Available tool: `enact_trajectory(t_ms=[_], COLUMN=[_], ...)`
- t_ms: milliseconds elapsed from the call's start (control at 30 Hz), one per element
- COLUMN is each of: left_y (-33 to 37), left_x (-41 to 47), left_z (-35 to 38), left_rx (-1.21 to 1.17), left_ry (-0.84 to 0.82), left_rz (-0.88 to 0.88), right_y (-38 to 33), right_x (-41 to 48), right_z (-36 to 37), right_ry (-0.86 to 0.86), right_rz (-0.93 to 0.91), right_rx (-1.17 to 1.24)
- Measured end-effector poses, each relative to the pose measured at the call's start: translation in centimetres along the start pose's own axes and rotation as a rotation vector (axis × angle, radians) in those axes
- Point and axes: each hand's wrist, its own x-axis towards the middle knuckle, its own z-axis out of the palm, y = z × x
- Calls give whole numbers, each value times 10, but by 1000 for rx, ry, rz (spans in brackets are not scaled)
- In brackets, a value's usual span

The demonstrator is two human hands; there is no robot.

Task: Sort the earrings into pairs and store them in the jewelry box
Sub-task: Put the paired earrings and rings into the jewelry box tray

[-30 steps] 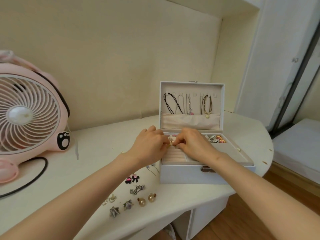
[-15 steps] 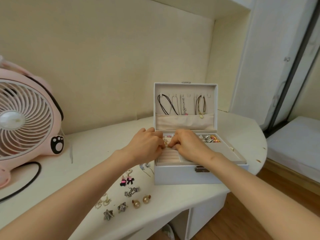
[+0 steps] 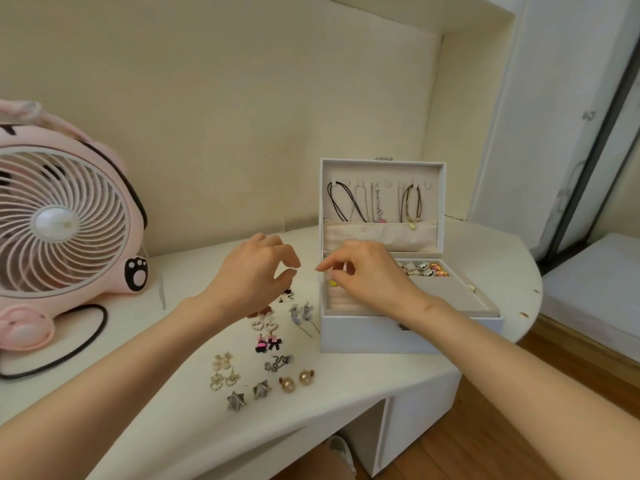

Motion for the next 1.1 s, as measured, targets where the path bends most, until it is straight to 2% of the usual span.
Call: enact_trajectory(t_ms=[167,367,433,800,967,1100], left_y=[-22,-42,-47,-52,-51,-49], left_x=[-28,-58,-67,-85,-84,-84], left_z=[-11,-21,-21,-4,-6,-7], left_rx=[25,-34,-68,-194,-156,-27], left_ry=[-132,-561,-628,-525,-528,-528], left_rz=[-87,-308,-352,-391,-408,-424], right_y=[-35,-66,-72,-78,-77,-76], right_x=[3,7,8,15,15,15], right_z=[25,67,81,100,100,101], right_ry=[-108,-331,-386,-487,-499,-472], right_rz=[-127,-186,-157,-125,-140,-141], right_rx=[14,102,105,106,110,108])
